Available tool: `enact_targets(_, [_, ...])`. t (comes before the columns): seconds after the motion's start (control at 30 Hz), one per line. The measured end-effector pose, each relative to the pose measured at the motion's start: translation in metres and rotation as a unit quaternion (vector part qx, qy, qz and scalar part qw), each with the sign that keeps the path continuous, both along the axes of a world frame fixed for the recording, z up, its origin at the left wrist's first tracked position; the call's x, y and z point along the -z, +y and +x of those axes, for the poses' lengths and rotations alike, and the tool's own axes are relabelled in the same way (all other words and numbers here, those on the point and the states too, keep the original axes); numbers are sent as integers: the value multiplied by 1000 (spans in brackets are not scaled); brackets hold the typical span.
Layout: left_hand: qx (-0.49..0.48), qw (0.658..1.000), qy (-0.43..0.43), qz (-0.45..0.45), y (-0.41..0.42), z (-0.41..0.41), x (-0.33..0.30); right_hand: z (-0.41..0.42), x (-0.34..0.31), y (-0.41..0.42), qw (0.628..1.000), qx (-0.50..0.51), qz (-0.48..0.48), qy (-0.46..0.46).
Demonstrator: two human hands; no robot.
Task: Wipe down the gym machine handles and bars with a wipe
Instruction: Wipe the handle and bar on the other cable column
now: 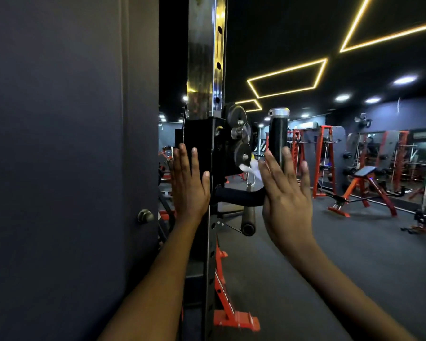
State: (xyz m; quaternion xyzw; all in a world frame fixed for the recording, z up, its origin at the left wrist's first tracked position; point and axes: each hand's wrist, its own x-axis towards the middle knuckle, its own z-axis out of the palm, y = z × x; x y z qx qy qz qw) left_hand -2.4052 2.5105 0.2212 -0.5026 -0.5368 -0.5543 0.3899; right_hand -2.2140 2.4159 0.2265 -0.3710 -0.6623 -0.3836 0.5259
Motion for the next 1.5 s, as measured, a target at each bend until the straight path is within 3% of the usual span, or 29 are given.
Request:
enact_targets(0.07, [4,1000,-6,-4,2,0,2,12,7,15,989,123,-33,-76])
enact_targets(0.13, [22,1000,-16,-13,3,1,3,4,24,22,976,161,-71,-129])
enact_targets(0.37, [64,998,-1,3,-3,-1,3,-78,-12,37,951,148,-219,-161])
enact_targets(0.57, [78,997,-14,-2,-6,-1,5,-31,1,44,916,150,-106,-355])
enact_targets(0.7, [83,996,-23,-1,-8,2,5,17,5,27,930,116,-8,-348])
enact_targets(0.83, [83,996,-25,2,-7,1,4,-13,11,37,945,119,-41,-301])
enact_targets(0.97, [70,997,-12,-13,-7,-1,6,-35,13,59,905,124,-35,-406])
enact_targets(1.1, [82,996,-21,-22,-5,-1,8,17,15,49,860,153,4,-486])
enact_targets(1.17, [82,996,-22,-24,-7,1,8,47,23,42,870,135,35,-473])
enact_targets(1.2, [77,997,-19,-22,-8,1,8,55,29,36,894,102,25,-435])
enact_targets(1.27, [71,997,-18,-14,-9,2,7,49,44,20,959,-18,-48,-279])
enact_targets(1.33, [76,997,-24,-7,-8,2,7,22,60,9,973,-176,-142,-40])
enact_targets(1.37, [81,996,-28,-5,-8,2,8,4,64,7,938,-261,-204,104])
enact_targets(1.4, [86,996,-31,-5,-8,3,8,-13,62,11,859,-347,-275,256])
enact_targets(1.47, [100,995,-29,-2,-9,3,8,-38,52,24,624,-469,-395,485])
enact_targets(1.5, [105,994,-25,0,-9,3,9,-49,47,29,529,-508,-417,537])
